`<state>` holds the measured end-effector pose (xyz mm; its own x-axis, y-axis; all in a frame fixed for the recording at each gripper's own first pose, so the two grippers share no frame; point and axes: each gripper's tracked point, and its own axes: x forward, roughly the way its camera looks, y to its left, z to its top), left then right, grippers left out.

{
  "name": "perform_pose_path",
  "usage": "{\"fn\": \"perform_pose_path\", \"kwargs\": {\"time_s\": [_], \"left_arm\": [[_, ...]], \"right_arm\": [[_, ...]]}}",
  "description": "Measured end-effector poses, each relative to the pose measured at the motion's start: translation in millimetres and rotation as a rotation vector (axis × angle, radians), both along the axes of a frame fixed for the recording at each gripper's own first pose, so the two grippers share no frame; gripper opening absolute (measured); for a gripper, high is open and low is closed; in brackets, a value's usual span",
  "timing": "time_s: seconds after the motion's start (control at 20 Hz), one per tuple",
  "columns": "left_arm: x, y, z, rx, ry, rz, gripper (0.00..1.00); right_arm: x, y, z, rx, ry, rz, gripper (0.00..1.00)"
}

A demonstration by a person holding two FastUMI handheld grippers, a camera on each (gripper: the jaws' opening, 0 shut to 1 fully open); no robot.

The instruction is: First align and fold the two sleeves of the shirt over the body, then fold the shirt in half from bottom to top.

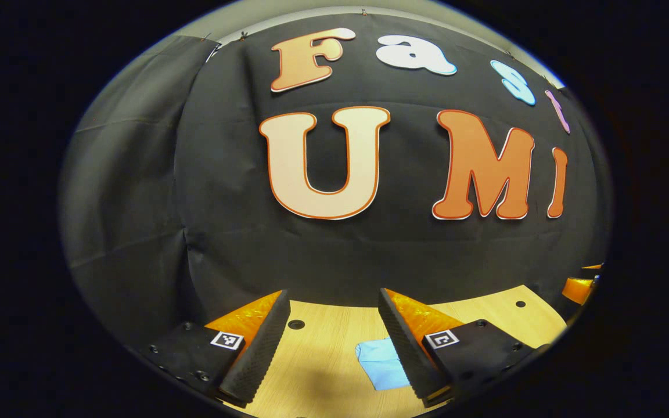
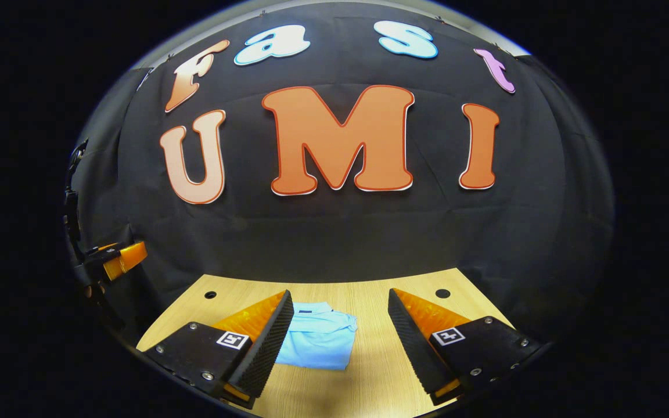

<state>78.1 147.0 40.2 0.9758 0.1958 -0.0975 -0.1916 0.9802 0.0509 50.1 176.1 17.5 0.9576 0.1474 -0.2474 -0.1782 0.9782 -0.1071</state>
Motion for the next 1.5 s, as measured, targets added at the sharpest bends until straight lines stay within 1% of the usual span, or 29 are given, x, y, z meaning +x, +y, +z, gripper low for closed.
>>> {"fn": "perform_pose_path", "kwargs": {"time_s": [0.2, 0.25, 0.3, 0.35, 0.55, 0.7, 0.9, 1.1, 1.2, 1.4, 1.5], "left_arm": [[-19.4, 4.0, 11.9, 0.035, -0.014, 0.002, 0.97], [-16.4, 5.1, 4.4, 0.044, -0.015, -0.003, 0.97], [-17.2, 4.0, 3.0, 0.053, -0.018, -0.005, 0.97], [-20.1, 3.4, -0.1, 0.060, -0.014, -0.005, 0.97], [-28.8, -4.8, -4.4, 0.032, -0.016, -0.034, 0.98], [-32.3, -5.1, -0.2, 0.053, -0.023, -0.038, 0.97], [-37.3, -2.1, 4.1, 0.047, -0.039, -0.040, 0.97], [-38.5, 11.2, 0.0, 0.034, -0.030, -0.011, 0.97], [-40.0, 16.8, -2.2, 0.030, -0.023, 0.006, 0.97], [-42.8, 26.3, 0.7, 0.073, -0.032, 0.047, 0.97], [-47.0, 30.2, 2.5, 0.067, -0.040, 0.073, 0.97]], "right_arm": [[-18.7, 4.4, 11.5, 0.010, -0.030, 0.024, 0.99], [-21.2, 2.1, 13.4, 0.003, -0.041, 0.020, 0.98], [-23.5, -0.2, 15.3, -0.005, -0.050, 0.013, 1.00], [-26.7, -2.3, 17.0, -0.009, -0.054, 0.007, 0.98], [-39.3, -4.3, 23.0, 0.006, -0.071, -0.004, 1.00], [-46.3, -7.1, 26.4, -0.005, -0.086, -0.013, 0.98], [-50.8, -2.8, 32.8, -0.010, -0.112, -0.012, 0.99], [-48.6, 3.1, 28.2, 0.010, -0.106, -0.004, 0.99], [-47.2, 1.2, 24.9, -0.003, -0.100, -0.007, 0.99], [-44.3, 1.6, 27.7, -0.012, -0.113, 0.000, 0.99], [-43.3, 1.1, 28.7, -0.001, -0.116, 0.005, 0.99]]}}
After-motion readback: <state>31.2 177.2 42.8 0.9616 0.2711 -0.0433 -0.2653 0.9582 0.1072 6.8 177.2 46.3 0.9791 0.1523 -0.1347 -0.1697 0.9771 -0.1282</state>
